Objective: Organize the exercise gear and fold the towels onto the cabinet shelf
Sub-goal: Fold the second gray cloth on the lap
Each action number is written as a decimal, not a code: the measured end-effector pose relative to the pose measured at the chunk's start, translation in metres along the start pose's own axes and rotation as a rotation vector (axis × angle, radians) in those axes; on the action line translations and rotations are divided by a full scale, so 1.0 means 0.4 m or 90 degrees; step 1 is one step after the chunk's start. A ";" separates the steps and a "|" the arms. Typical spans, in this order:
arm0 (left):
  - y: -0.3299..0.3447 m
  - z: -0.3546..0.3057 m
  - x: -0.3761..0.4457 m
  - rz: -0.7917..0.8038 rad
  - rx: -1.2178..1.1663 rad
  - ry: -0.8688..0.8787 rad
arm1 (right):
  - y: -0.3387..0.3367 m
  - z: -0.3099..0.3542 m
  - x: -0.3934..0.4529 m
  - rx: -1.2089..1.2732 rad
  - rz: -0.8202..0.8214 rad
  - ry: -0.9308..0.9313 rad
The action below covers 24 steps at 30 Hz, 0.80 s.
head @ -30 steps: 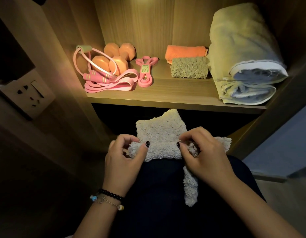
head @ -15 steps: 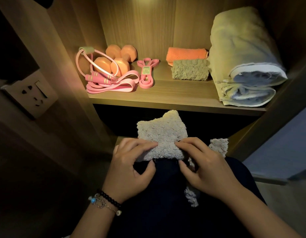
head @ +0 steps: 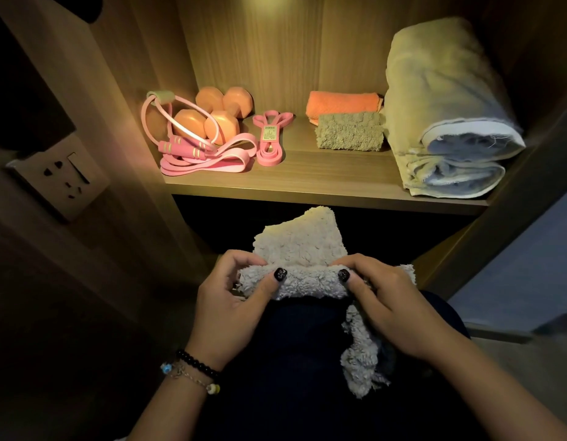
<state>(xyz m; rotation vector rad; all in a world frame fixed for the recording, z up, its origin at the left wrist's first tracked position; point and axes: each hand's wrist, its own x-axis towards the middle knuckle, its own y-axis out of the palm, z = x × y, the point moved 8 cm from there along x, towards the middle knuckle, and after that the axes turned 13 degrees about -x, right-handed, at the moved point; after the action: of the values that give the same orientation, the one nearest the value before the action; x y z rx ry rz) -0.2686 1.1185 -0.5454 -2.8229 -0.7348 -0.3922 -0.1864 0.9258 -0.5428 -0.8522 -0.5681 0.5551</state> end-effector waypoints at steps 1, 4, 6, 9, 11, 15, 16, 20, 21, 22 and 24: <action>0.002 0.000 0.001 -0.006 -0.009 -0.013 | -0.001 -0.002 0.001 0.024 0.002 0.009; 0.008 0.015 0.004 -0.027 -0.028 -0.070 | -0.005 -0.007 0.010 0.070 -0.017 0.034; 0.010 0.025 0.010 -0.044 -0.020 -0.098 | -0.005 -0.018 0.018 0.075 -0.036 0.069; 0.008 0.028 0.017 -0.070 0.003 -0.110 | -0.018 -0.018 0.023 0.022 -0.108 0.100; 0.009 0.029 0.019 -0.087 0.014 -0.113 | -0.043 0.009 0.018 -0.087 -0.194 0.041; 0.009 0.027 0.017 -0.126 0.053 -0.105 | -0.032 0.062 -0.013 -0.272 -0.220 -0.149; 0.008 0.025 0.018 -0.127 0.062 -0.092 | -0.028 0.063 -0.017 -0.274 -0.210 -0.160; 0.013 -0.010 0.034 -0.073 0.112 0.048 | -0.022 0.043 -0.025 -0.182 -0.177 -0.156; 0.020 -0.018 0.033 -0.043 0.129 0.091 | -0.014 0.036 -0.028 -0.176 -0.159 -0.154; 0.027 -0.025 0.031 -0.011 0.139 0.125 | -0.006 0.028 -0.029 -0.177 -0.138 -0.148; 0.037 -0.025 0.021 0.064 0.145 0.152 | 0.006 0.014 -0.025 -0.184 -0.103 -0.129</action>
<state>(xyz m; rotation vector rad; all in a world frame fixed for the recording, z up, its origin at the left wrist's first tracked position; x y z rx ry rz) -0.2561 1.1070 -0.5352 -2.5312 -0.5486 -0.5778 -0.1978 0.9235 -0.5443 -1.0182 -0.9104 0.4187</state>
